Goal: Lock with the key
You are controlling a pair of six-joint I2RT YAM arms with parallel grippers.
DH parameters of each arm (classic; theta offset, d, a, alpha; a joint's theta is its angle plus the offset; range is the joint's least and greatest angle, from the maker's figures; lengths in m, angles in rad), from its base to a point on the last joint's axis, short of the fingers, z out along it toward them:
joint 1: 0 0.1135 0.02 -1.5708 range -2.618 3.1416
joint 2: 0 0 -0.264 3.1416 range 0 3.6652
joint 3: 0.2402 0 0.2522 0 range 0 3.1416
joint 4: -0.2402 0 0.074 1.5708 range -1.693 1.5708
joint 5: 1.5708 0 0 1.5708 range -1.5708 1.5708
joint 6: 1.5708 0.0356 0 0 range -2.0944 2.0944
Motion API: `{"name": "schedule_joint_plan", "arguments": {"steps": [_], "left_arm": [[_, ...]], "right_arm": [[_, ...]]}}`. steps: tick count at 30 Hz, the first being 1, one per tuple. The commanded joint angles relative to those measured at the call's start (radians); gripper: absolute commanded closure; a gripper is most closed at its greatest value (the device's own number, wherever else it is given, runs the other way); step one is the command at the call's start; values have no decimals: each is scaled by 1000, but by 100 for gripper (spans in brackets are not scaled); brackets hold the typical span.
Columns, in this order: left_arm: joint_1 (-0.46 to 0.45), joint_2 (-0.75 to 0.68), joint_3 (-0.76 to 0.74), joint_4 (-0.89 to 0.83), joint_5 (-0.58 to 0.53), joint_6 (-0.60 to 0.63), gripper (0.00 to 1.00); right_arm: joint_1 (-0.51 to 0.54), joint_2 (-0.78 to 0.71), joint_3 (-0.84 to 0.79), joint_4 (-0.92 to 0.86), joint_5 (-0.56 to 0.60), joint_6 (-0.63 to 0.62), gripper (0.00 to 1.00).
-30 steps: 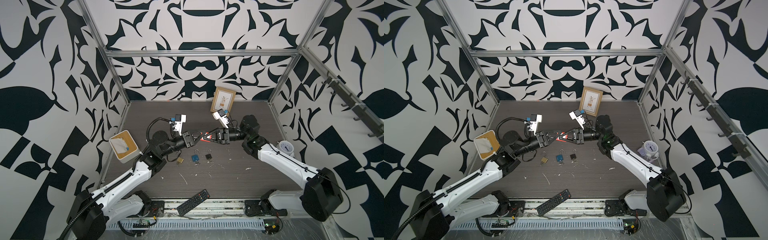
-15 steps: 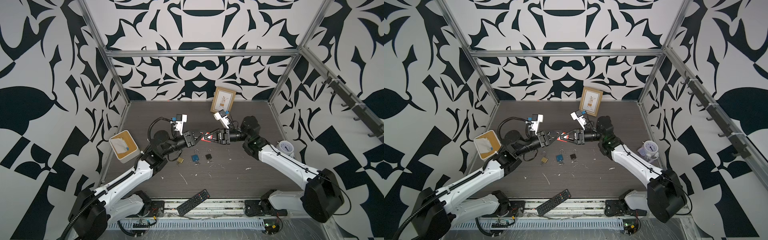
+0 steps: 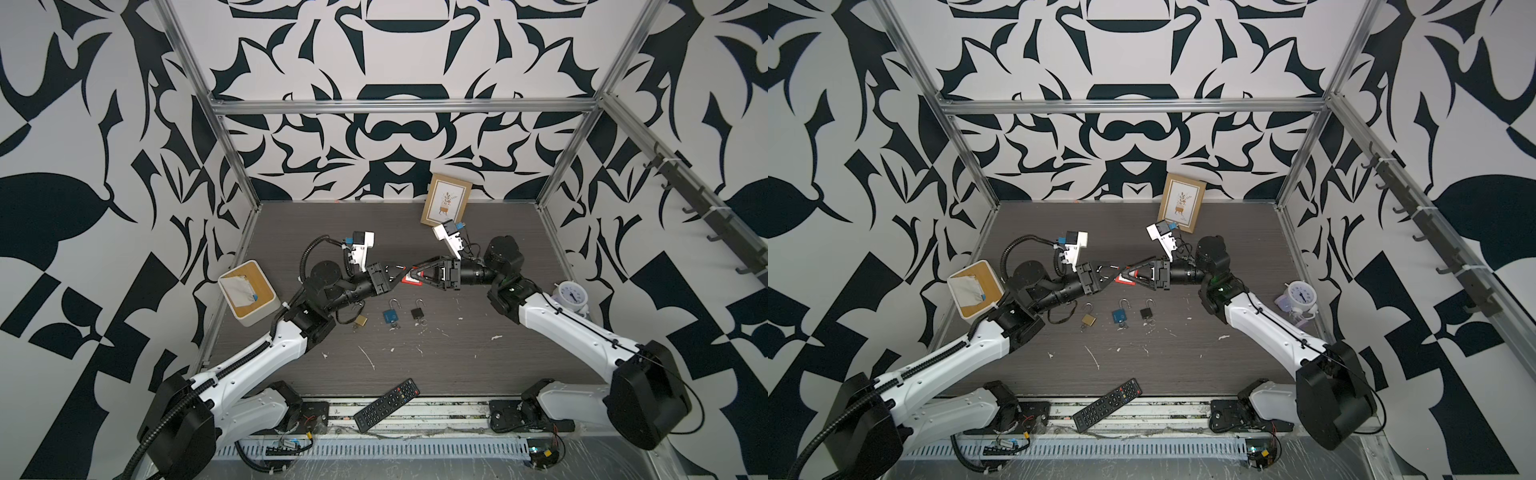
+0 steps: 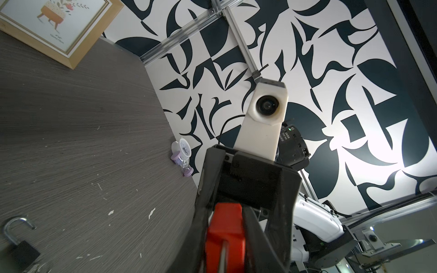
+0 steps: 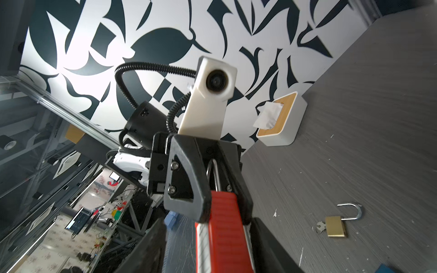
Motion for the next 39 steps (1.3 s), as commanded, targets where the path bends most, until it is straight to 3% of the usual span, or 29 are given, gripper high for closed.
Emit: {"name": "schedule_joint_plan", "arguments": {"steps": [1,5,8,10,13,15,19,22,27,31,39], "left_arm": [[19,3,-19,-9,11,-8,100],[41,27,-32,46,31,-36,100],[49,45,-28,73,51,-40,100],[58,50,-19,67,60,-26,100],[74,65,0,74,93,2,100],[83,83,17,77,123,21,100],[106,138,45,114,194,13,100],[125,176,37,225,238,-45,100],[170,318,24,515,321,-209,100],[191,393,38,634,356,-283,100],[190,388,37,589,359,-250,100]], "right_arm": [[-36,-63,-9,27,86,-23,36],[-64,-88,-34,20,100,-21,32],[-106,-93,-34,-89,153,-4,33],[-155,-88,-32,-165,179,60,38],[-223,-86,-58,-225,184,256,50],[-245,-90,-125,-99,181,457,52],[-244,-54,-248,347,201,855,54],[-244,-39,-295,502,227,1013,56],[-241,-30,-346,659,275,1147,57],[-224,-28,-379,680,281,1168,56],[-177,55,-383,781,283,1191,56]]}}
